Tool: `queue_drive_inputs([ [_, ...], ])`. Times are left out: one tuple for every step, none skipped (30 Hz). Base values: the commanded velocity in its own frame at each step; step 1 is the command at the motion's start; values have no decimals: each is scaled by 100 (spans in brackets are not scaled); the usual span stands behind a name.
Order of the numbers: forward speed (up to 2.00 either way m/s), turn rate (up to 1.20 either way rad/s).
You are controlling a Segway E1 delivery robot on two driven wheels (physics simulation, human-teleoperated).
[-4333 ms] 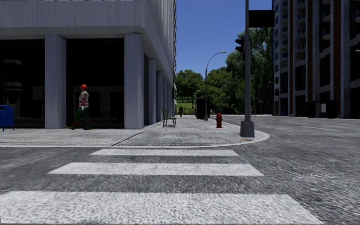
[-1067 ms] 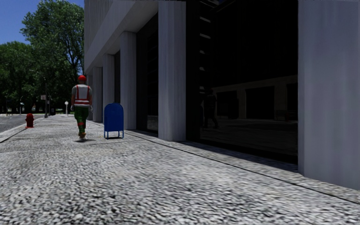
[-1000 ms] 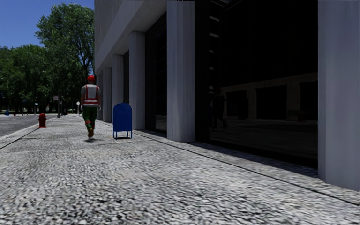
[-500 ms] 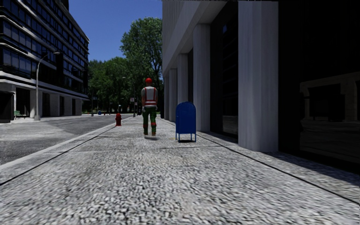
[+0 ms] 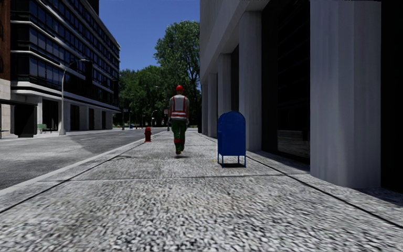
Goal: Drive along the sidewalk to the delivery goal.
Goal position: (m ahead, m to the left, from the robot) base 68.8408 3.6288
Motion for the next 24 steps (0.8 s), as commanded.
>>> queue_drive_inputs([
  [189,0],
  [189,0],
  [192,0],
  [200,0],
  [200,0],
  [200,0],
  [200,0],
  [200,0],
  [200,0],
  [200,0],
  [200,17],
  [200,37],
  [200,37],
  [200,48],
  [200,52],
  [200,53],
  [200,53],
  [200,53],
  [200,53],
  [200,53],
  [200,53],
  [200,53],
  [200,53],
  [200,53],
])
